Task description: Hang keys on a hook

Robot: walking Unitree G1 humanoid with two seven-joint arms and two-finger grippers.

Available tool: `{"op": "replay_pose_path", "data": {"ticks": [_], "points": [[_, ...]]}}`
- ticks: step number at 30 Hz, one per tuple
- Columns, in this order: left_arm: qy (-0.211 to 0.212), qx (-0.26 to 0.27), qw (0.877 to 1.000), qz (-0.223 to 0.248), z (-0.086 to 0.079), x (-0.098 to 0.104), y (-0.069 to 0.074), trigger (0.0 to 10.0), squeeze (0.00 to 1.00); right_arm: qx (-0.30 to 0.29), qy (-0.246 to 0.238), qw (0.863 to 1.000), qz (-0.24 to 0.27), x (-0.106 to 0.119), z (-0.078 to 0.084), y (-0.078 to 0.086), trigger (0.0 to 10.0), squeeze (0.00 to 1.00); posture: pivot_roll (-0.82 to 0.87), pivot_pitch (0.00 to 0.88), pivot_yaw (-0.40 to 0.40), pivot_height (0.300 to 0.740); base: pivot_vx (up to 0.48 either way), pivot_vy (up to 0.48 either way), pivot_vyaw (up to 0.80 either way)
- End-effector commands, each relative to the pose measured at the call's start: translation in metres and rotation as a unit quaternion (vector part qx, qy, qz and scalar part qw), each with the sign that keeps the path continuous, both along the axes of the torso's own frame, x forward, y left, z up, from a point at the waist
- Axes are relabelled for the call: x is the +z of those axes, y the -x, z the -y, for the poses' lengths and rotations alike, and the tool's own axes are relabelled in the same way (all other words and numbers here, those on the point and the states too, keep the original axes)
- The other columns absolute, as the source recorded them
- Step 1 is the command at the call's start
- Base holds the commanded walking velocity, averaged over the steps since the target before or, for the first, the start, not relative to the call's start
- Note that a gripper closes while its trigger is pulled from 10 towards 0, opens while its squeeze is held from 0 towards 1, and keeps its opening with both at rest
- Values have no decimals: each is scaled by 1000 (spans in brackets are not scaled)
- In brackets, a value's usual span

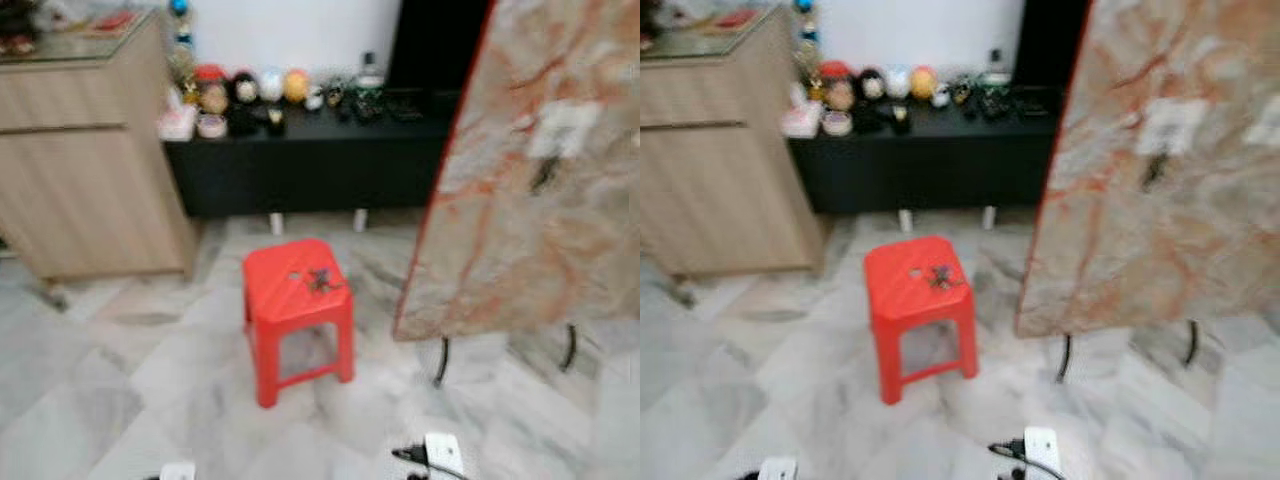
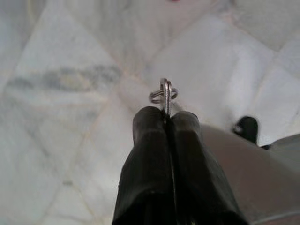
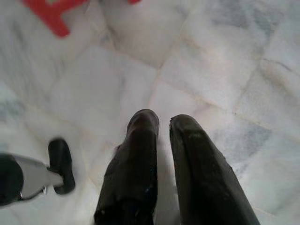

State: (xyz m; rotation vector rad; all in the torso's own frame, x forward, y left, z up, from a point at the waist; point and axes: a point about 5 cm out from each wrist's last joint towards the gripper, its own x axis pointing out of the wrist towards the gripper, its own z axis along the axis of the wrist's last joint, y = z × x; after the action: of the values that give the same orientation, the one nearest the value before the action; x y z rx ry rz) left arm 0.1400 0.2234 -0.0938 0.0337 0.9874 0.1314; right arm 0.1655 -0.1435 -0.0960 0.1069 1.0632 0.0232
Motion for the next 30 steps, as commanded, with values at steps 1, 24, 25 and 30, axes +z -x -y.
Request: {"op": "replay_pose_path", "data": {"ticks": [1, 24, 25, 30], "points": [[3, -7, 1000, -1, 6, -1, -2, 10000, 0, -1, 10, 1000, -2, 0, 7, 1, 10000, 0, -10, 0, -19, 740, 0, -274, -775], [6, -27, 1000, 1, 10, -1, -3, 10000, 0, -8, 6, 1000, 6, 0, 6, 1, 10000, 0, -6, 0, -9, 740, 0, -267, -135], [6, -27, 1000, 1, 10, -1, -3, 10000, 0, -8, 6, 1000, 6, 0, 6, 1, 10000, 0, -6, 0, -9, 740, 0, -262, 0], [4, -25, 1000, -2, 9, -1, -2, 10000, 0, -7, 7, 1000, 4, 0, 5, 0, 10000, 0, -5, 0, -10, 740, 0, -233, -310]]}}
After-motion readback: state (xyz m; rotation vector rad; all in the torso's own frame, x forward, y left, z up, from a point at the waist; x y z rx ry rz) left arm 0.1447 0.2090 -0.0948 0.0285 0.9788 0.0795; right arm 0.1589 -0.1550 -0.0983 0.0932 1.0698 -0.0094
